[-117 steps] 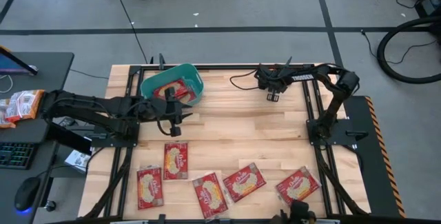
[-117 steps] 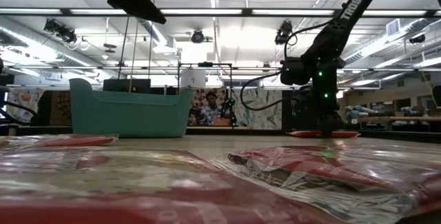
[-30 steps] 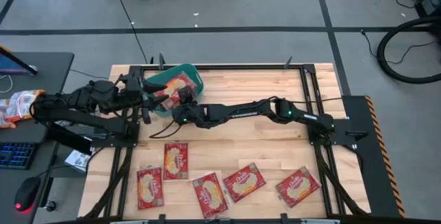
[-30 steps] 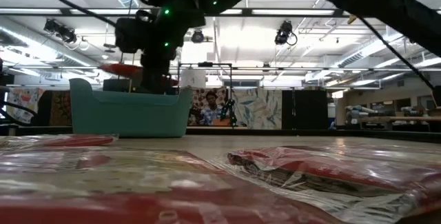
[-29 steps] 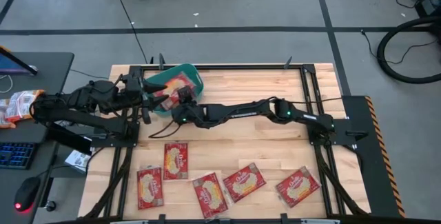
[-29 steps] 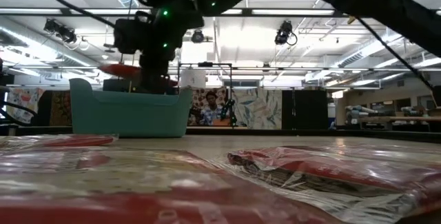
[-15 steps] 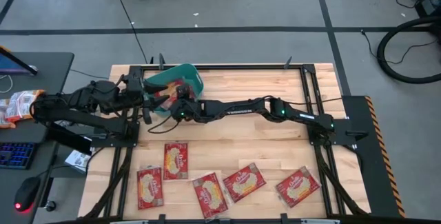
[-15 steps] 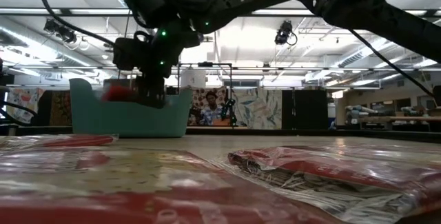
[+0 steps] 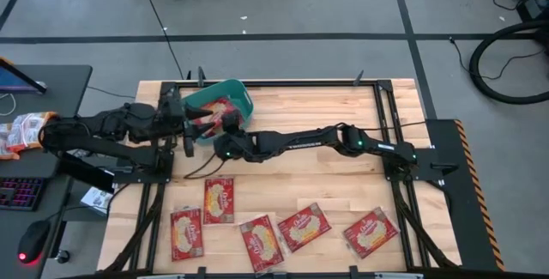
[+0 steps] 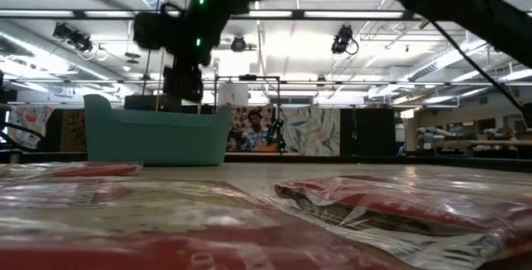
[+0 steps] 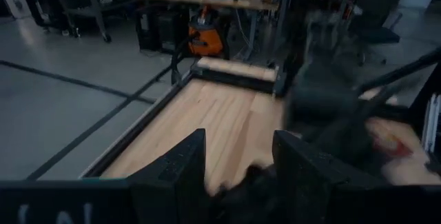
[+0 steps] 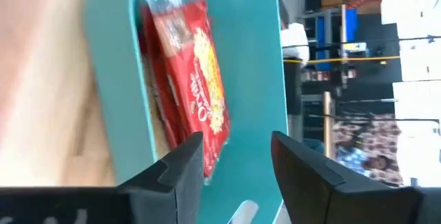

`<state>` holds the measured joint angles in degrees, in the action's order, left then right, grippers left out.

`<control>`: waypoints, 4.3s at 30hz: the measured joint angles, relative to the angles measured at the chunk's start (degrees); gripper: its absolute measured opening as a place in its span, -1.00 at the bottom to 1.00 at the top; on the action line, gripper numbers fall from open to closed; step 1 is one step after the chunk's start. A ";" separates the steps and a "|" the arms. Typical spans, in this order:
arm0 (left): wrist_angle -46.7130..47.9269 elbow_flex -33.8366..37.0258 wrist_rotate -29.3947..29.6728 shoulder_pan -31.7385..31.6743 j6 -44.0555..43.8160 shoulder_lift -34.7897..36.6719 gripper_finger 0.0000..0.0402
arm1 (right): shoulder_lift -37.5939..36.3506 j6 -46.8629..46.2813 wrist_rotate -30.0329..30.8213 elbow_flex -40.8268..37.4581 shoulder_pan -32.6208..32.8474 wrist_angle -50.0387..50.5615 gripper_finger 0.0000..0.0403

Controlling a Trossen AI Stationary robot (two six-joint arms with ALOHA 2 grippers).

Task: Sort popcorn bags into baskets
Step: Put the popcorn bag into the bin

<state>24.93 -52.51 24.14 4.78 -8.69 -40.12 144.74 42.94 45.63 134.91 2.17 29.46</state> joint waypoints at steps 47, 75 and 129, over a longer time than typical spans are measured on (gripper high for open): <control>13.84 1.52 -6.47 0.01 -7.65 -5.96 -0.14 | -35.73 -32.85 -25.02 -57.15 19.99 -5.40 -0.24; 14.98 1.52 -8.00 0.01 -9.90 -5.95 -0.14 | -34.24 -76.02 -16.43 -57.67 43.49 2.48 -0.24; 18.23 1.52 -8.62 0.00 -10.17 -5.99 -0.14 | -16.33 -73.64 -12.88 -43.19 45.72 20.59 -0.97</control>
<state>43.16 -50.99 15.52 4.78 -18.85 -46.11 128.40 -30.70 32.75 91.72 47.89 50.05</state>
